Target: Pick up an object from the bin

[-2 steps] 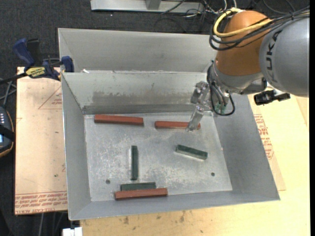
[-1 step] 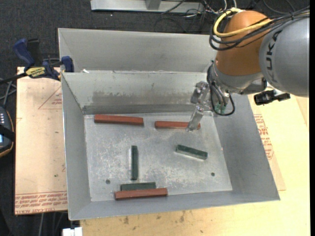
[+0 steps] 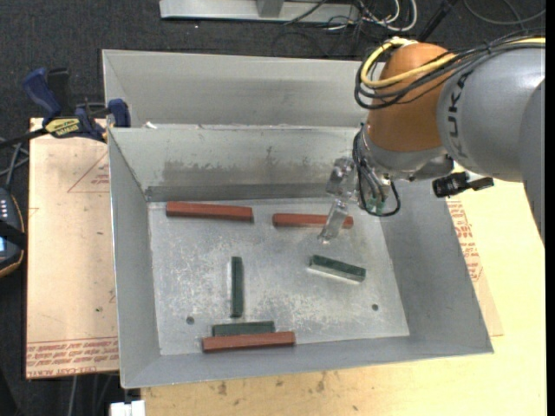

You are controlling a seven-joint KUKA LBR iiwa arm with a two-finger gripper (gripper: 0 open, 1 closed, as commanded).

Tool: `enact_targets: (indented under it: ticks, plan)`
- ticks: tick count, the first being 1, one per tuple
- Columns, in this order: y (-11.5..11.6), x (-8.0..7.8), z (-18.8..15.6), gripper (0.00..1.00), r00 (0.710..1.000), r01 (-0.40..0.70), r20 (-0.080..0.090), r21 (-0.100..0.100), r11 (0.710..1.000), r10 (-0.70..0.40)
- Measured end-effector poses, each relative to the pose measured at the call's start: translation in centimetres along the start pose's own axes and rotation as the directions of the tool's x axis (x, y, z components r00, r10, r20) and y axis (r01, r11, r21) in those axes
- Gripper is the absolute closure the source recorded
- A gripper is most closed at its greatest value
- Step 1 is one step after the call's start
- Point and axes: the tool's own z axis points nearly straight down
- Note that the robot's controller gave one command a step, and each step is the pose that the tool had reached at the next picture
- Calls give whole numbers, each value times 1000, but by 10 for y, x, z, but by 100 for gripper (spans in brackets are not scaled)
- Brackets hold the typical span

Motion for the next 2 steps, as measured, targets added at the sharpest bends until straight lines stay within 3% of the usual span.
enact_targets:
  ticks: [1,2]
  plan:
    - [13,-26,85,100,1000,3,-6,1,1000,-3]
    - [13,-26,85,100,1000,3,-6,1,1000,-3]
